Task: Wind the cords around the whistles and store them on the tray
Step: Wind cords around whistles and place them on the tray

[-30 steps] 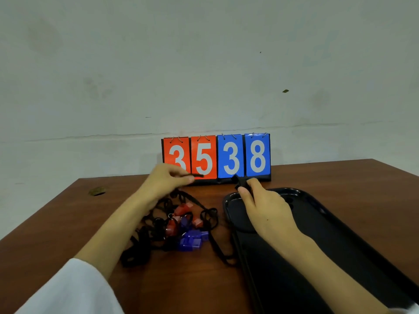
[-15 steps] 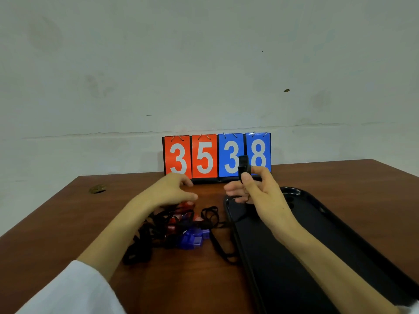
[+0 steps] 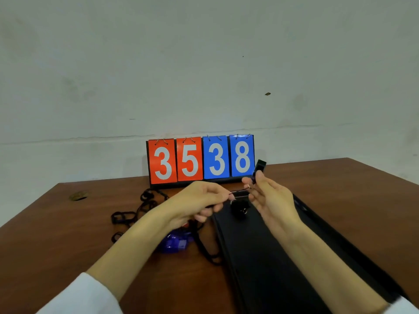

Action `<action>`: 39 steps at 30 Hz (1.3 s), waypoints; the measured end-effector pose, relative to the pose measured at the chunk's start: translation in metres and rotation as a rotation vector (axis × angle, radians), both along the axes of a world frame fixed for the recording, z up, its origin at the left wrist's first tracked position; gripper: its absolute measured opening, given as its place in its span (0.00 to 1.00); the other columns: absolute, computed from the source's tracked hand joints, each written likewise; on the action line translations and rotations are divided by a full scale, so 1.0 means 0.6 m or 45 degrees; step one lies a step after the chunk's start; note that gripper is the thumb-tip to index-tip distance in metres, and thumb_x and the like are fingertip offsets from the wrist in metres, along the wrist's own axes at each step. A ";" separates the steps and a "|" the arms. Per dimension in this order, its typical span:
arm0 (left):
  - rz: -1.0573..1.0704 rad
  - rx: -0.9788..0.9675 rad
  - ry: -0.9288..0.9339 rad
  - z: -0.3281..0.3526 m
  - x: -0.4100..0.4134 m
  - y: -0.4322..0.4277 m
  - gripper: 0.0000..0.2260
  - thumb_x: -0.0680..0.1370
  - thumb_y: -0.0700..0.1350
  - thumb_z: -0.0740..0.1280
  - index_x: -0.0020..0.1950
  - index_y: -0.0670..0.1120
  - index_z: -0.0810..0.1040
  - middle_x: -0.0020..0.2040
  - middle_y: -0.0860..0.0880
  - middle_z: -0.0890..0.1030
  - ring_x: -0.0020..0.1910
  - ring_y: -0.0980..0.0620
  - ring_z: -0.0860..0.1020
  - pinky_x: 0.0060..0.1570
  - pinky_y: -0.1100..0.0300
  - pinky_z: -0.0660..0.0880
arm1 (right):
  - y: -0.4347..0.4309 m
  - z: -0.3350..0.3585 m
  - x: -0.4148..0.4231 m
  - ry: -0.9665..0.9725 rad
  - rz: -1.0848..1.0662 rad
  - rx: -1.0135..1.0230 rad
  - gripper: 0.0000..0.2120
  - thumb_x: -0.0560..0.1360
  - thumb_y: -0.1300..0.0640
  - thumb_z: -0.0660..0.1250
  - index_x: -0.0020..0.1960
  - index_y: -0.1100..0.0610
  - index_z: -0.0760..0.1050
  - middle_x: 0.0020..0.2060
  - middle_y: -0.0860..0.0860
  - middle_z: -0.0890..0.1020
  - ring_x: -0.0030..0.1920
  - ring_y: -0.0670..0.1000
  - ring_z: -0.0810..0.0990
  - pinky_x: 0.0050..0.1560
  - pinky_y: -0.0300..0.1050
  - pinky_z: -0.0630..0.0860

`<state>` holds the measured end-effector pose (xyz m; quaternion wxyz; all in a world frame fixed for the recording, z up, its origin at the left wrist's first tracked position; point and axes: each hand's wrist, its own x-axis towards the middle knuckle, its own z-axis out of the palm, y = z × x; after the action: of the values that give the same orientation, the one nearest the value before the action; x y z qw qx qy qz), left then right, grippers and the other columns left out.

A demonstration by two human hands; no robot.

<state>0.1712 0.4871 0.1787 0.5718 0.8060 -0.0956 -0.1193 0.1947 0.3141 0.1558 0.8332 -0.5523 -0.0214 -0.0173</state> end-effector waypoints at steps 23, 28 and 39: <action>0.058 0.417 -0.518 0.008 0.002 0.063 0.07 0.76 0.49 0.66 0.40 0.51 0.82 0.34 0.54 0.81 0.32 0.57 0.77 0.33 0.71 0.72 | 0.034 -0.004 -0.039 -0.705 0.400 -1.149 0.08 0.71 0.60 0.71 0.44 0.48 0.77 0.39 0.48 0.84 0.42 0.41 0.82 0.49 0.34 0.78; 0.014 0.214 -0.343 -0.001 -0.006 0.049 0.12 0.80 0.47 0.60 0.41 0.45 0.79 0.25 0.52 0.75 0.21 0.57 0.64 0.22 0.67 0.60 | 0.033 0.003 -0.040 -0.631 0.295 -0.915 0.06 0.71 0.62 0.70 0.45 0.52 0.78 0.38 0.49 0.84 0.40 0.42 0.82 0.45 0.32 0.77; -0.038 0.461 -0.561 -0.003 -0.015 0.018 0.09 0.78 0.49 0.63 0.42 0.48 0.79 0.31 0.52 0.77 0.26 0.62 0.72 0.32 0.74 0.69 | 0.012 -0.015 -0.005 -0.551 -0.296 -1.252 0.08 0.72 0.56 0.71 0.51 0.54 0.78 0.40 0.45 0.81 0.41 0.40 0.78 0.45 0.32 0.75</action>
<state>0.1623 0.4978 0.1766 0.3821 0.9000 -0.2066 0.0353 0.1916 0.3214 0.1467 0.4459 -0.8592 -0.1368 -0.2105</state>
